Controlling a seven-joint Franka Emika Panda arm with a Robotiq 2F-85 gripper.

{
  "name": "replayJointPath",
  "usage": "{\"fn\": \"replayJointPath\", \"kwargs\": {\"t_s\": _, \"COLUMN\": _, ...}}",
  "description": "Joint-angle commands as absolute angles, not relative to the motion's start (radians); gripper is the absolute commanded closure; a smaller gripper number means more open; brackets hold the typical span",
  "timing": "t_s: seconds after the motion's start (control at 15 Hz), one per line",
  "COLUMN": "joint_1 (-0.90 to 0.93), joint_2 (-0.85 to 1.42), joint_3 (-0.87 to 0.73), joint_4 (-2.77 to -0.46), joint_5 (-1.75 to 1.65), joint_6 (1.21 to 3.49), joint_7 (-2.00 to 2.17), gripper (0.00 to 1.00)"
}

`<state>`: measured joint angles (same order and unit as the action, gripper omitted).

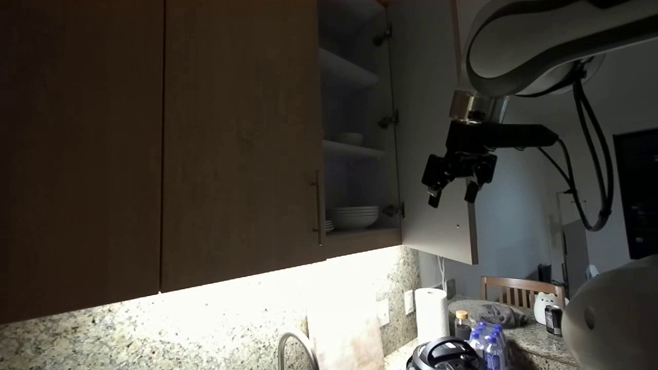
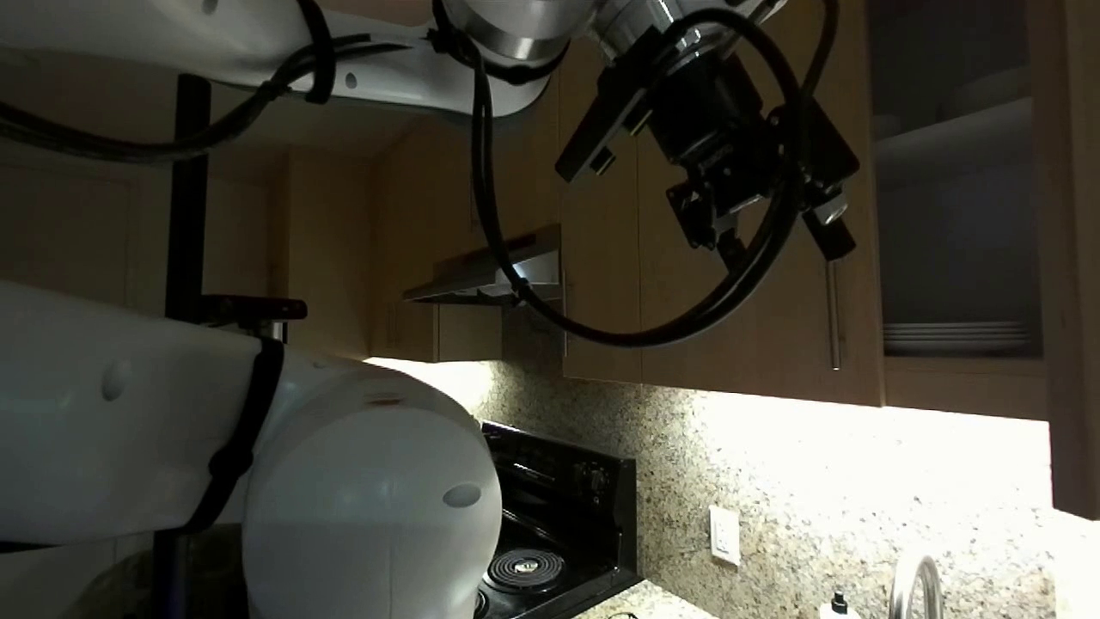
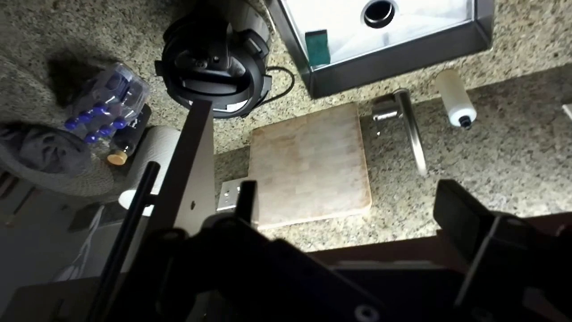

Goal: Close the right cabinet door

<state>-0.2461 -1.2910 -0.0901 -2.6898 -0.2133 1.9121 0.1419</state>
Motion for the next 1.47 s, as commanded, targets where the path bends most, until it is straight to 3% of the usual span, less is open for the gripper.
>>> {"fn": "replayJointPath", "kwargs": {"t_s": 0.0, "joint_1": -0.327, "joint_2": -1.276, "joint_3": -0.068, "joint_4": -2.677, "joint_5": -0.229, "joint_6": 1.998, "joint_7": 0.247, "gripper": 0.0}}
{"fn": "replayJointPath", "kwargs": {"t_s": 0.6, "joint_1": -0.5, "joint_2": -1.358, "joint_3": -0.048, "joint_4": -2.685, "joint_5": -0.223, "joint_6": 2.059, "joint_7": 0.406, "gripper": 0.0}}
{"fn": "replayJointPath", "kwargs": {"t_s": 0.67, "joint_1": -0.491, "joint_2": -1.377, "joint_3": -0.054, "joint_4": -2.687, "joint_5": -0.219, "joint_6": 2.045, "joint_7": 0.383, "gripper": 0.25}}
{"fn": "replayJointPath", "kwargs": {"t_s": 0.8, "joint_1": -0.453, "joint_2": -1.421, "joint_3": -0.06, "joint_4": -2.691, "joint_5": -0.211, "joint_6": 1.998, "joint_7": 0.334, "gripper": 0.33}}
{"fn": "replayJointPath", "kwargs": {"t_s": 1.07, "joint_1": -0.405, "joint_2": -1.489, "joint_3": -0.053, "joint_4": -2.688, "joint_5": -0.214, "joint_6": 1.9, "joint_7": 0.3, "gripper": 0.61}}
{"fn": "replayJointPath", "kwargs": {"t_s": 1.4, "joint_1": -0.462, "joint_2": -1.451, "joint_3": -0.054, "joint_4": -2.675, "joint_5": -0.234, "joint_6": 1.973, "joint_7": 0.4, "gripper": 0.92}}
